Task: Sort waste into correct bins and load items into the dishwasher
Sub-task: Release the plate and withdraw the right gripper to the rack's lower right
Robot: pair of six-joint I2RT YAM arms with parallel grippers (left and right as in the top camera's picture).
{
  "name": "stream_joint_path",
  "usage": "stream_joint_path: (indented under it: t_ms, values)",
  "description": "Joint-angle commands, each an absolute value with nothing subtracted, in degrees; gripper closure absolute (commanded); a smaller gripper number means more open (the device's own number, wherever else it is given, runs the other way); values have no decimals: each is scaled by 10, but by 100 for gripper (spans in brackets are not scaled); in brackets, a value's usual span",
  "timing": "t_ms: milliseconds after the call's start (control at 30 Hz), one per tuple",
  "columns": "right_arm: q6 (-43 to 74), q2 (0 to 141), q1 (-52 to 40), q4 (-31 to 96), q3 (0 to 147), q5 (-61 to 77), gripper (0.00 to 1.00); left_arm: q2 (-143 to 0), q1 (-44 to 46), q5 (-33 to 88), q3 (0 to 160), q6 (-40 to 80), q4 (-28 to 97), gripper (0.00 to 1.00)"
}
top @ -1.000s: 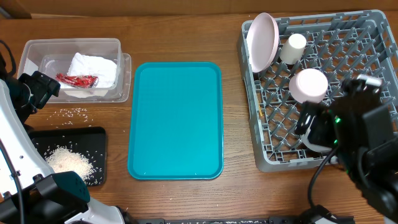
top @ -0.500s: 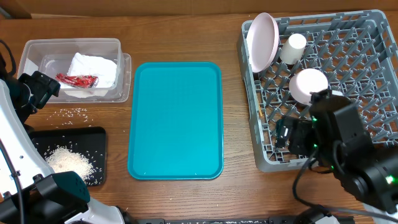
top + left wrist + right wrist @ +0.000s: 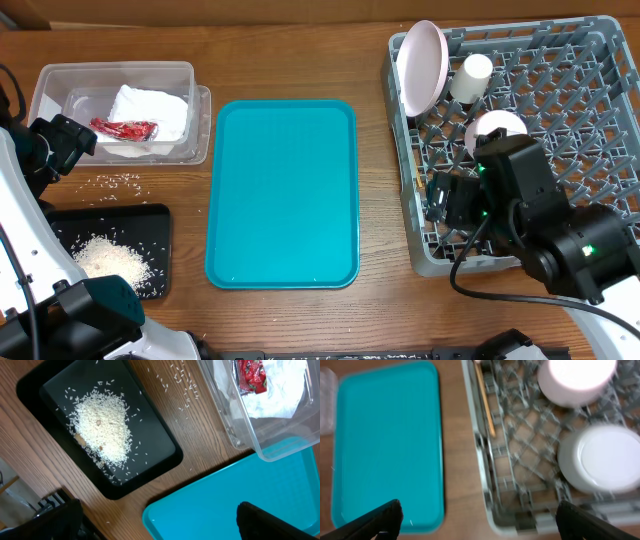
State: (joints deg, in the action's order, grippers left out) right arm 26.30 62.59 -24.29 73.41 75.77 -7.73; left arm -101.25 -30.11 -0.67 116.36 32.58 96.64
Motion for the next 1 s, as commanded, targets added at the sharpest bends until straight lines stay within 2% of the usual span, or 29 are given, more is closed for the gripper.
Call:
stream_joint_path:
  t_ms: [0,333,633,967]
  values:
    - [236,574,-211,692,702,-70,0,-1005,-302,-6,1167,317,968,0]
    - [202,329,-84,435,416,-11,0,-1005,-302,-6,1167,317,968,0]
    - [193,144,-25,270,208,23,0,-1005,-302,-6,1167,317,968,1]
    - [194,36,-18,59,49,26,0,-1005,-302,-6,1167,317,968,0]
